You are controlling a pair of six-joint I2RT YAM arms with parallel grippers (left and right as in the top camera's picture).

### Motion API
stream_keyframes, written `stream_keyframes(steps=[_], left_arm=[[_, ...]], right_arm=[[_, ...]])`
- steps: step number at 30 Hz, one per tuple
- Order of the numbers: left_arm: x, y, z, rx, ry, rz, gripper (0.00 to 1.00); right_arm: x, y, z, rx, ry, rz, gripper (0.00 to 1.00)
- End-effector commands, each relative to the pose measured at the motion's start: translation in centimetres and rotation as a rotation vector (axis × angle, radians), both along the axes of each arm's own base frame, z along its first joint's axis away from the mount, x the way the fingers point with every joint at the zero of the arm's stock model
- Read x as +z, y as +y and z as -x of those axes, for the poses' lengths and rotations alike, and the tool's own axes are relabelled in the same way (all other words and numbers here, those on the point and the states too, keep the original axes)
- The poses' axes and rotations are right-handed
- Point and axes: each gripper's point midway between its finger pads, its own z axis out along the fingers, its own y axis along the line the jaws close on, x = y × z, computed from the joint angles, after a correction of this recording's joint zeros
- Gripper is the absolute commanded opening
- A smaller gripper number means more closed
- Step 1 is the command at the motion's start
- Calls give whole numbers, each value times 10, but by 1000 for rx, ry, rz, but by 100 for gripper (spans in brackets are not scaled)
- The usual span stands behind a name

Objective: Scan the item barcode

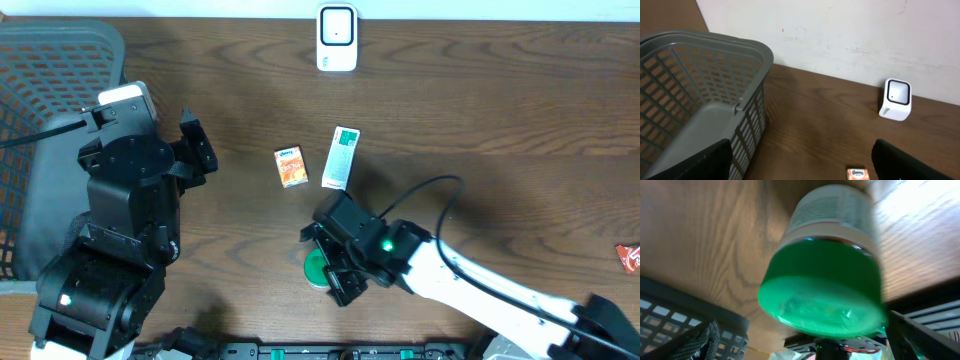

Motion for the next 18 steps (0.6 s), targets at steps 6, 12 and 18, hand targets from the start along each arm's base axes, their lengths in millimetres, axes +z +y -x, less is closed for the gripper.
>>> stream_keyframes(steps=[6,12,18], left_arm=[[-3,2,1,13,3,-2,89],[-3,2,1,13,3,-2,89],[-3,2,1,13,3,-2,89]], right_arm=[[-34,8,9,16,113,34,99],[-41,-5,15,7,144,95,78],[-48,-25,26,95,144,178,58]])
